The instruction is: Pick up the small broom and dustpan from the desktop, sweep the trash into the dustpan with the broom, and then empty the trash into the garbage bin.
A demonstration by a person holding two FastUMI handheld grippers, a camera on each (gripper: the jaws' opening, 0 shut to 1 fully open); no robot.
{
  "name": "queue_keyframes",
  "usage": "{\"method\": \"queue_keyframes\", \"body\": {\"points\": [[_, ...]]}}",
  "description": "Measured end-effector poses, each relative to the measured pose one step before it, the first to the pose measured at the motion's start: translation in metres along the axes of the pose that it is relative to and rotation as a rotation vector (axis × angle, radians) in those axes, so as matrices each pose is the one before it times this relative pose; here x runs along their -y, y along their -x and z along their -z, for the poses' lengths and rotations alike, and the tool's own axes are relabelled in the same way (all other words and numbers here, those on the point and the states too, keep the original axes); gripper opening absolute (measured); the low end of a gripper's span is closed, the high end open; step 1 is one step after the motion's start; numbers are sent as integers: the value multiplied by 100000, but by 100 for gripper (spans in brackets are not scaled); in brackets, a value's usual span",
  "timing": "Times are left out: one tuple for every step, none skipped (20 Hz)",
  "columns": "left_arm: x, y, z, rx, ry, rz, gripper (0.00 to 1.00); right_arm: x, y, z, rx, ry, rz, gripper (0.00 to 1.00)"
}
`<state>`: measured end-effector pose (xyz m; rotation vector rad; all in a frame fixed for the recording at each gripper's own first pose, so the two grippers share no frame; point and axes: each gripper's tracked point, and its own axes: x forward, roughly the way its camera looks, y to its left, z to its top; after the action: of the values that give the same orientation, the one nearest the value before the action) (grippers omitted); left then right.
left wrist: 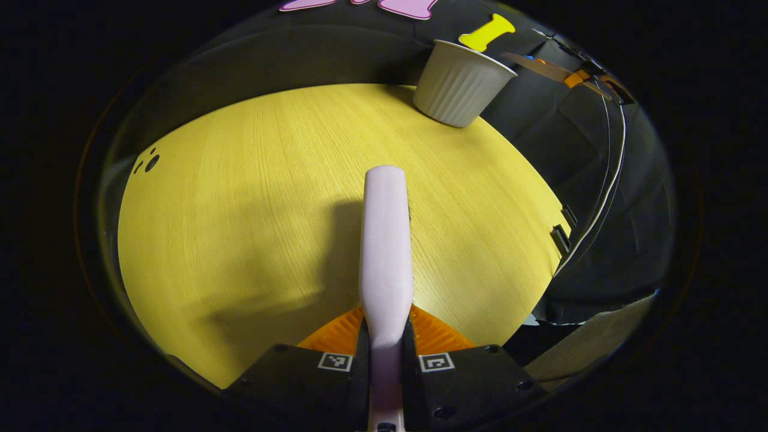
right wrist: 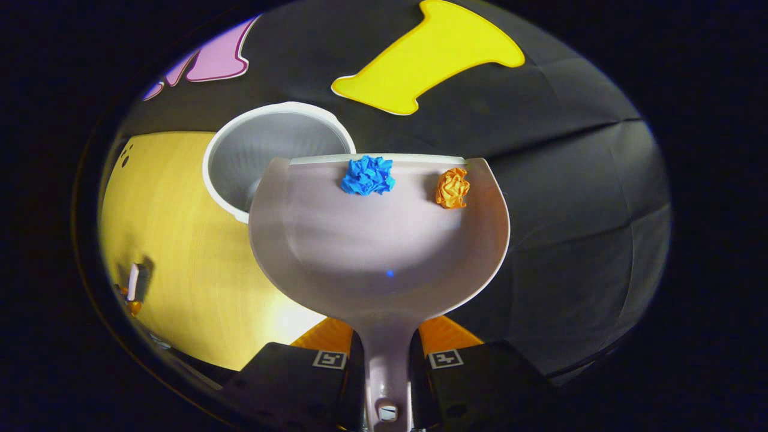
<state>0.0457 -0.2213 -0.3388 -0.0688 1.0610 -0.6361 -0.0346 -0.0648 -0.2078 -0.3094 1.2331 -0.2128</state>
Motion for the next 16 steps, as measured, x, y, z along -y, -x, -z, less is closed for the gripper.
{"method": "queue_keyframes", "body": {"points": [[-99,-39,55,-117,383,-61,26,951,366,-376,-600,3174,2153,39],[-50,-29,-7,-123,453,-65,26,684,375,-225,-856,3059,1742,35],[-61,7,-8,-260,404,107,24,125,-181,-461,-323,1525,517,35],[-146,44,-33,-196,419,108,24,-107,-144,-445,-263,252,-586,35],[-106,45,-51,-266,388,-154,26,-472,-418,-39,-378,154,-766,35],[-86,29,-2,-293,426,-173,26,-94,-71,-44,-885,749,-233,35],[-55,-74,23,-145,315,-194,26,-33,-177,-111,-1082,1401,146,35],[-46,-4,-13,-73,106,-49,26,54,-156,-15,-1453,1941,595,34],[-58,-137,37,-178,-28,-100,26,117,-91,47,-1209,2917,699,30],[-73,-15,27,-322,274,-216,26,102,24,-48,-747,2438,188,35],[-56,6,-37,-155,359,-111,26,140,-135,-28,-427,1602,111,35],[-48,1,-46,-34,233,-140,26,-61,-170,-63,-344,523,-115,35],[-57,-46,34,-46,-70,-148,26,-151,-14,-127,-53,13,-742,35],[18,3,52,-118,-93,-167,26,-93,-17,-54,180,-500,-1002,31],[115,-121,34,-23,-24,-62,26,-162,-111,-8,470,-624,-732,35],[37,-25,-87,-82,133,-176,26,-92,-28,-79,654,-457,-675,35]]}}
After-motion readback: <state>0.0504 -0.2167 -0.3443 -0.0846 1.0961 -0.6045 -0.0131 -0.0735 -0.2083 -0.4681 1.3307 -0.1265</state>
